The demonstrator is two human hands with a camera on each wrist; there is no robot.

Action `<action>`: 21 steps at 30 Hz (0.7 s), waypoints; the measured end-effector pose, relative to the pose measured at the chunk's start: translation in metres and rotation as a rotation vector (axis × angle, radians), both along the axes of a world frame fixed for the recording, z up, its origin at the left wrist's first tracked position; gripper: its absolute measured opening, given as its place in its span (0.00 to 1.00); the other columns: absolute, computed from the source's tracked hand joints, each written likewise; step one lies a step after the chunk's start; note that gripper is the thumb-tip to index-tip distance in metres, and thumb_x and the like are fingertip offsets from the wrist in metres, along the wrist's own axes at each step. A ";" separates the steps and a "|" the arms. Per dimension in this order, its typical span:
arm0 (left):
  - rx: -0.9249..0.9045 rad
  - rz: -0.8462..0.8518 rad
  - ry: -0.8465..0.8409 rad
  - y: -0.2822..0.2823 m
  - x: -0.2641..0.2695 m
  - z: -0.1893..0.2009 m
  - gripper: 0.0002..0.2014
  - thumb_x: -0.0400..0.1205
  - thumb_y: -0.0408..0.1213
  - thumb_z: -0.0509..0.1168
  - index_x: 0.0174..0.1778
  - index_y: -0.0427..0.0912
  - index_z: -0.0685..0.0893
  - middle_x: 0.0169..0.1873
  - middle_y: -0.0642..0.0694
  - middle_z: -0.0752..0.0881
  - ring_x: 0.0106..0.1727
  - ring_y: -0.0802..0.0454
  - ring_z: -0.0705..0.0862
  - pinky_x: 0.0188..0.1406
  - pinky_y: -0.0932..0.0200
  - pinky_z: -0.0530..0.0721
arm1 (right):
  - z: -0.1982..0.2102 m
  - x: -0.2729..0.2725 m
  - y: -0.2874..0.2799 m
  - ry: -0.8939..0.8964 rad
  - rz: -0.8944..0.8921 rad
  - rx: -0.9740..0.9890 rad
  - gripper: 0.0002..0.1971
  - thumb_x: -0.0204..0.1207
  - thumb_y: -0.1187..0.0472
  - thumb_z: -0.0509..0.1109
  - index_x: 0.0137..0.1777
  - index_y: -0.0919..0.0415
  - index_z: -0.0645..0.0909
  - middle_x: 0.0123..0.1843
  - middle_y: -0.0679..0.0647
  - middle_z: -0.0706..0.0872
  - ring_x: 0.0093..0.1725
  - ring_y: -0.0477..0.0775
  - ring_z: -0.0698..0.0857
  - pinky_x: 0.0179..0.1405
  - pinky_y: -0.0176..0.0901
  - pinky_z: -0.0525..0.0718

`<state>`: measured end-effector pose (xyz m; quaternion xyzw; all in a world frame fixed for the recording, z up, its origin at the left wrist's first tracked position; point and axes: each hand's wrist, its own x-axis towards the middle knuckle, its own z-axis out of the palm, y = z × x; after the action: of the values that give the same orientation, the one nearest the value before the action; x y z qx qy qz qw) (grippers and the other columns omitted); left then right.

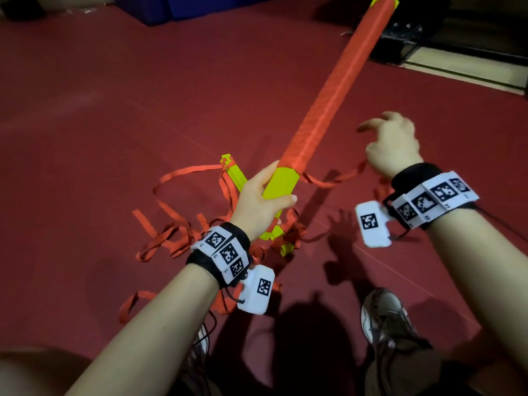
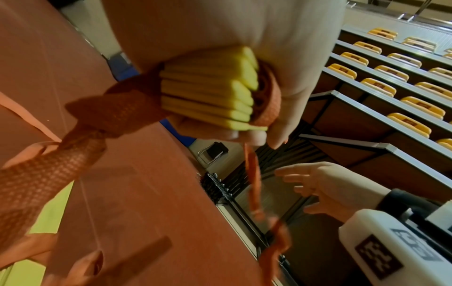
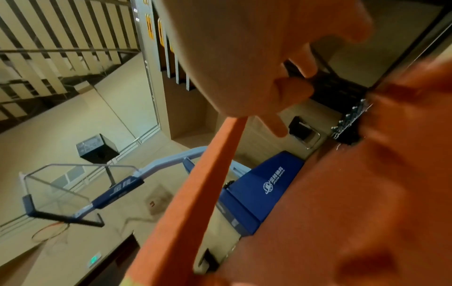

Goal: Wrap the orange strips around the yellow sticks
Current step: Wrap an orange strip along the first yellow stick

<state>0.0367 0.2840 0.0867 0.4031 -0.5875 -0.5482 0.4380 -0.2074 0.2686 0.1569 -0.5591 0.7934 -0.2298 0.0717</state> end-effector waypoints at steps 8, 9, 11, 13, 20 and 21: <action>0.115 -0.090 0.064 0.007 -0.011 0.001 0.32 0.77 0.23 0.75 0.74 0.56 0.80 0.38 0.44 0.83 0.35 0.44 0.75 0.21 0.60 0.75 | -0.035 0.065 0.012 -0.958 0.393 0.166 0.13 0.59 0.80 0.63 0.41 0.69 0.83 0.39 0.61 0.85 0.35 0.53 0.83 0.36 0.41 0.82; 0.120 -0.097 0.070 0.006 -0.011 0.001 0.33 0.78 0.23 0.75 0.76 0.54 0.79 0.38 0.42 0.83 0.35 0.43 0.75 0.20 0.60 0.75 | -0.037 0.070 0.015 -1.069 0.403 0.171 0.12 0.64 0.83 0.63 0.40 0.71 0.83 0.37 0.62 0.86 0.34 0.53 0.86 0.35 0.40 0.85; 0.128 -0.107 0.075 0.006 -0.011 0.004 0.32 0.78 0.23 0.74 0.75 0.53 0.80 0.39 0.40 0.83 0.36 0.42 0.76 0.19 0.61 0.76 | -0.041 0.072 0.016 -1.112 0.422 0.145 0.14 0.71 0.86 0.59 0.36 0.73 0.82 0.30 0.58 0.87 0.29 0.52 0.85 0.34 0.38 0.84; 0.138 -0.102 0.073 0.006 -0.010 0.004 0.32 0.78 0.22 0.74 0.74 0.55 0.80 0.40 0.40 0.84 0.37 0.42 0.77 0.19 0.61 0.76 | -0.046 0.069 0.012 -1.082 0.422 0.092 0.14 0.72 0.85 0.59 0.35 0.73 0.84 0.26 0.58 0.82 0.25 0.54 0.78 0.31 0.40 0.78; 0.181 -0.099 0.082 0.008 -0.009 0.004 0.31 0.78 0.22 0.73 0.70 0.58 0.81 0.40 0.50 0.90 0.36 0.46 0.78 0.21 0.62 0.75 | -0.052 0.061 0.007 -0.803 0.370 0.071 0.09 0.72 0.82 0.60 0.43 0.81 0.83 0.28 0.59 0.86 0.21 0.46 0.78 0.20 0.35 0.75; 0.178 -0.087 0.084 0.007 -0.010 0.003 0.31 0.78 0.22 0.74 0.68 0.60 0.81 0.39 0.51 0.89 0.37 0.45 0.77 0.21 0.61 0.75 | -0.053 0.060 0.006 -0.747 0.363 0.058 0.10 0.71 0.83 0.60 0.40 0.79 0.84 0.29 0.60 0.87 0.22 0.45 0.79 0.23 0.35 0.76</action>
<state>0.0270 0.2914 0.0899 0.3914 -0.5345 -0.6330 0.4005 -0.1471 0.2741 0.1038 -0.5658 0.6074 -0.3781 0.4099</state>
